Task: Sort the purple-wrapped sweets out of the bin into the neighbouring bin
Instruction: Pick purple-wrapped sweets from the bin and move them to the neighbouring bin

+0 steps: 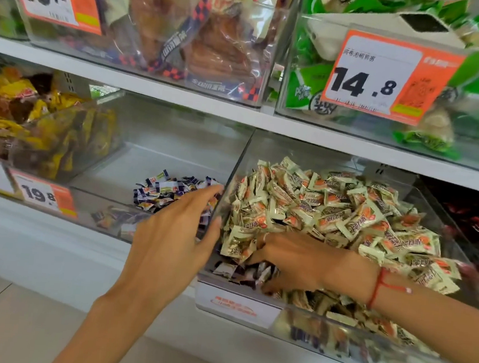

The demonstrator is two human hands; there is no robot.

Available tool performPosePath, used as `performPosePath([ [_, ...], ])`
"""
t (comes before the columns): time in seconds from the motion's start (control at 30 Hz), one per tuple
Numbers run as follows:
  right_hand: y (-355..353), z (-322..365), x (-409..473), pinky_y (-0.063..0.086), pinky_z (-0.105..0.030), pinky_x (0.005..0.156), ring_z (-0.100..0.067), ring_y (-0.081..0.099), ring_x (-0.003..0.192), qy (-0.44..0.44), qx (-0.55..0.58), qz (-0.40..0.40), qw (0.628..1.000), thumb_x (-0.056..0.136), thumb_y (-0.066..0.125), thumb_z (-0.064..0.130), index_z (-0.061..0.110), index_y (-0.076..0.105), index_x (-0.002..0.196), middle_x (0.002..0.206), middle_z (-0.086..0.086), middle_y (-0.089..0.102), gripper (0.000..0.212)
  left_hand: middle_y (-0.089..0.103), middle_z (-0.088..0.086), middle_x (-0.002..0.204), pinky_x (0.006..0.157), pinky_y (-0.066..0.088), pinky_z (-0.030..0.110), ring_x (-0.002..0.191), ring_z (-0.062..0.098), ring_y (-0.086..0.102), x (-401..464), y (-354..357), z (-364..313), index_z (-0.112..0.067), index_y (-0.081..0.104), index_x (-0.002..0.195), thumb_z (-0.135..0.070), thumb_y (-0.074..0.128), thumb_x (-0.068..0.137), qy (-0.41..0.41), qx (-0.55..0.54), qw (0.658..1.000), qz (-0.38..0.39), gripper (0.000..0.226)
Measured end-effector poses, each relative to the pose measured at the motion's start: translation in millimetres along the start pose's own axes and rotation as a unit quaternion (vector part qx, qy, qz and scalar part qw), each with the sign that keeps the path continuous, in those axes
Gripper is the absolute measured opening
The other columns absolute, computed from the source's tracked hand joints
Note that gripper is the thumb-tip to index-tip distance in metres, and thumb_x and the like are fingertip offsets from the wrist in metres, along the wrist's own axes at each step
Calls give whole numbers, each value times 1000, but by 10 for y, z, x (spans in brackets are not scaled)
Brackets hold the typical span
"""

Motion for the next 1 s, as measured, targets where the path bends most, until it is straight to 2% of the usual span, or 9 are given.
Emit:
performPosePath([
  [0.1,-24,7,44,39,-27,65,-21,62,86,-14,41,5,999,90,63,40,16,64,119,96,-5,69,37,72,-6,98,54,45,23,74,14,68,-11,-3,-42,-24,64,119,-19,68,84,10,5,1000,-5,35],
  [0.2,-118,-73,-4,38,-24,61,1,52,64,6,106,-6,994,92,63,35,18,67,118,74,9,63,32,70,-6,106,66,45,21,89,12,65,-12,-79,-77,-22,66,114,-15,69,83,11,2,999,-45,32],
  [0.27,-226,-229,-104,46,-24,83,-1,59,93,49,158,-38,985,89,64,38,20,64,123,102,7,68,38,66,-8,112,77,42,19,103,7,56,-19,-171,-158,-22,66,113,-16,67,86,19,-19,996,-81,28],
  [0.37,-401,-477,-360,34,-35,110,-13,47,128,102,193,-101,971,86,66,40,27,60,127,138,5,54,43,63,-16,107,83,39,9,98,-2,53,-32,-211,-357,-25,67,108,-16,62,89,56,-84,990,-97,22],
  [0.43,-478,-588,-537,36,-36,109,-10,50,125,111,155,-138,972,85,66,44,30,62,124,135,10,56,41,62,-23,100,77,43,8,85,-10,53,21,-54,-481,-30,67,105,-14,64,87,62,-109,992,-29,24],
  [0.53,-460,-740,-784,47,-35,94,-11,58,115,142,131,-173,966,83,68,46,35,64,119,124,13,63,38,62,-28,102,82,51,17,82,-15,55,105,486,-616,-35,68,106,-15,62,90,48,-131,976,167,26],
  [0.7,-253,-841,-1001,50,-28,86,-4,62,98,181,183,-202,945,85,68,44,31,64,120,119,15,65,37,62,-3,125,94,47,34,112,15,57,15,1407,-559,-23,61,122,-27,68,86,44,-8,913,406,37],
  [0.9,-219,-874,-977,49,-29,86,-10,63,98,194,222,-224,929,84,71,39,28,67,113,112,12,67,32,59,5,123,84,47,32,109,25,57,57,1691,-498,-14,53,126,-50,76,73,71,151,856,490,68],
  [1.0,-179,-878,-966,38,-7,72,-4,56,89,196,220,-237,926,85,70,36,25,66,114,110,13,65,32,61,5,117,78,47,32,99,22,57,38,1726,-487,-10,54,123,-56,76,69,67,168,846,502,74],
])
Point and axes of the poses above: each hand's wrist, its own x-axis towards the middle knuckle, its own y-axis out of the palm, z = x × y, the point moved 9 cm from there along x, towards the middle knuckle
